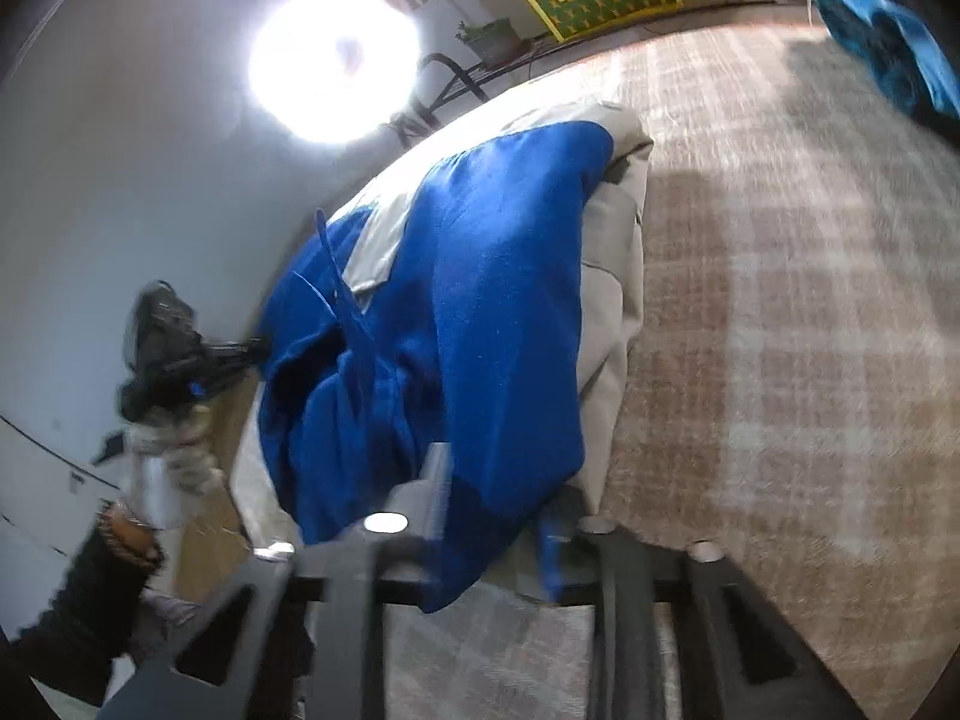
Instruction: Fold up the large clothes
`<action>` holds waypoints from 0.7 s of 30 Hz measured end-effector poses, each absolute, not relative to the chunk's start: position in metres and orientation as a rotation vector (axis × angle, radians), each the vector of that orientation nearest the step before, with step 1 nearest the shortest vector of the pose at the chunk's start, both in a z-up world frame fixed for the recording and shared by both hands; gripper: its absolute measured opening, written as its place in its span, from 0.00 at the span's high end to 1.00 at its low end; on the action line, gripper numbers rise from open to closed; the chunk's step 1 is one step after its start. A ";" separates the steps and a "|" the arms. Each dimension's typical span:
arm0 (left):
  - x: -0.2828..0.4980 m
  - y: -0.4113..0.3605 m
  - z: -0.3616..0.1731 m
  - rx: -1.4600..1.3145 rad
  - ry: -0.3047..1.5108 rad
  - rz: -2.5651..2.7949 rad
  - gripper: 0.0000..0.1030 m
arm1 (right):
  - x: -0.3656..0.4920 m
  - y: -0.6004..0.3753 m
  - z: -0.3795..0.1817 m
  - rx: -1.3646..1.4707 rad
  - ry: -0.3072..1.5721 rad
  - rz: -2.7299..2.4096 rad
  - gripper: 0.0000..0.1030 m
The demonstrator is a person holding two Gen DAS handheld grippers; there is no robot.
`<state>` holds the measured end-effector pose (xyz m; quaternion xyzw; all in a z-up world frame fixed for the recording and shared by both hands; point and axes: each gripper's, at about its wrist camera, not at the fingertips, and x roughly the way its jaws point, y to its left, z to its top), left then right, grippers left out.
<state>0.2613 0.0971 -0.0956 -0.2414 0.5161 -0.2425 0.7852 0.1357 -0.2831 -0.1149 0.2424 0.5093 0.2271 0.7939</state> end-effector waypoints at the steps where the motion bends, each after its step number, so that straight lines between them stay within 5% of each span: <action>1: 0.257 0.099 -0.093 -0.535 1.110 -0.519 1.00 | 0.136 -0.285 -0.112 0.528 1.092 0.492 0.94; 11: 0.254 0.090 -0.138 -0.465 1.204 -0.427 1.00 | 0.133 -0.294 -0.129 0.598 1.130 0.486 0.97; 13: 0.252 0.085 -0.126 -0.392 1.181 -0.421 0.99 | 0.132 -0.285 -0.119 0.498 1.116 0.474 0.96; 16: 0.249 0.088 -0.097 -0.296 1.142 -0.406 0.99 | 0.130 -0.274 -0.092 0.367 1.114 0.475 0.80; 21: 0.252 0.081 -0.046 -0.199 0.986 -0.384 0.99 | 0.135 -0.286 -0.042 0.298 0.937 0.436 0.78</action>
